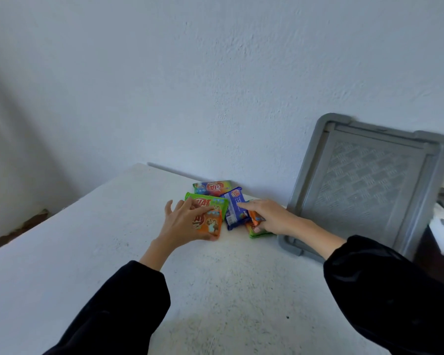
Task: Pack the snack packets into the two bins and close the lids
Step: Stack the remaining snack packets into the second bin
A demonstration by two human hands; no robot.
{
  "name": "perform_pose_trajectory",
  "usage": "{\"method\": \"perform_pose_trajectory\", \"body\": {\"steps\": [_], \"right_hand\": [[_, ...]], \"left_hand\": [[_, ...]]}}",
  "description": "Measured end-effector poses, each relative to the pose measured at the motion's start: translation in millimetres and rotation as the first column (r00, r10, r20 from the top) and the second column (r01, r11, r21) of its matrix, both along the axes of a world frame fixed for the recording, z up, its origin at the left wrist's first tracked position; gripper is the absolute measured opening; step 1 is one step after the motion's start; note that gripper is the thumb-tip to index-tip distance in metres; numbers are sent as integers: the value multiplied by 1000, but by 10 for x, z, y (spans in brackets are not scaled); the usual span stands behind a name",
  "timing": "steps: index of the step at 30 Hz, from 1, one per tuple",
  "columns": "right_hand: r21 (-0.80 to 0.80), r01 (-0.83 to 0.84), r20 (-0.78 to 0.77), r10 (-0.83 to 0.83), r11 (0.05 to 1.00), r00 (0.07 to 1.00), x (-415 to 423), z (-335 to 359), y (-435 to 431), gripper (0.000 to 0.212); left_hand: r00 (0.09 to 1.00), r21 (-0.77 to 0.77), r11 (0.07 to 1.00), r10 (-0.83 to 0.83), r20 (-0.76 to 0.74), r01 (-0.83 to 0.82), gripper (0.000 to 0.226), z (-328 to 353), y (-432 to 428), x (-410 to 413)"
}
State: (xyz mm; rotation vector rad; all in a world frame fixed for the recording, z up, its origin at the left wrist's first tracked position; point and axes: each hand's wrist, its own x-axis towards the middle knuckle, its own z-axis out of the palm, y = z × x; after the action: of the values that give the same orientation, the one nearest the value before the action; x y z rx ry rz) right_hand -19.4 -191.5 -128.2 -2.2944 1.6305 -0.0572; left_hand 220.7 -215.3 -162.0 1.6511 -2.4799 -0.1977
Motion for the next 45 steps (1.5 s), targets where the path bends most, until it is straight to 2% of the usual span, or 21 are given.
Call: {"method": "perform_pose_trajectory", "body": {"steps": [2, 4, 6, 8, 10, 15, 17, 19, 23, 27, 30, 35, 39, 45], "right_hand": [[-18, 32, 90, -30, 999, 996, 3, 33, 38, 80], [-22, 65, 116, -62, 998, 991, 3, 64, 63, 81], [23, 54, 57, -55, 998, 997, 4, 96, 68, 84], [91, 32, -77, -24, 995, 997, 10, 135, 58, 92], [123, 66, -174, -44, 990, 984, 28, 161, 46, 90], [68, 159, -227, -139, 985, 964, 109, 114, 1, 67], [57, 165, -201, -151, 985, 968, 107, 124, -21, 63], [45, 172, -134, -164, 984, 977, 89, 149, -34, 63], [-43, 224, 132, -217, 974, 967, 35, 320, -7, 67], [-148, 308, 410, -225, 940, 884, -63, 674, 100, 72], [-195, 332, 514, -192, 923, 836, -207, 997, 331, 72], [-269, 353, 545, -161, 896, 823, -658, 1485, 1155, 72], [-238, 385, 508, -223, 892, 832, -1159, 1688, 2046, 71], [-166, 449, 331, -380, 878, 864, -1699, 1721, 3275, 68]], "left_hand": [[1000, -45, 999, 1, -6, -1, 123, -31, 50, 26], [999, -35, 999, -2, -46, 0, 127, -46, 61, 36], [993, 50, 998, -35, -108, 41, 110, -25, 63, 43], [982, 125, 987, -79, -169, 101, 87, -18, 63, 72], [977, 159, 980, -91, -193, 123, 78, -12, 55, 120], [988, 152, 978, -130, -81, 141, 63, 27, 23, 120], [988, 166, 977, -115, -106, 131, 62, -4, 34, 90], [981, 177, 978, -79, -175, 111, 62, -42, 61, 59], [956, 94, 991, -66, -284, 96, 60, 104, 123, -50], [929, -24, 994, -108, -353, 106, 70, 598, 157, -220], [893, -123, 973, -229, -388, 196, 72, 1031, 270, -407], [824, -208, 884, -466, -323, 418, 63, 1629, 726, -901], [705, -246, 737, -675, -215, 630, 62, 1864, 1262, -1401], [531, -164, 522, -847, 12, 837, 73, 1879, 2120, -2123]]}}
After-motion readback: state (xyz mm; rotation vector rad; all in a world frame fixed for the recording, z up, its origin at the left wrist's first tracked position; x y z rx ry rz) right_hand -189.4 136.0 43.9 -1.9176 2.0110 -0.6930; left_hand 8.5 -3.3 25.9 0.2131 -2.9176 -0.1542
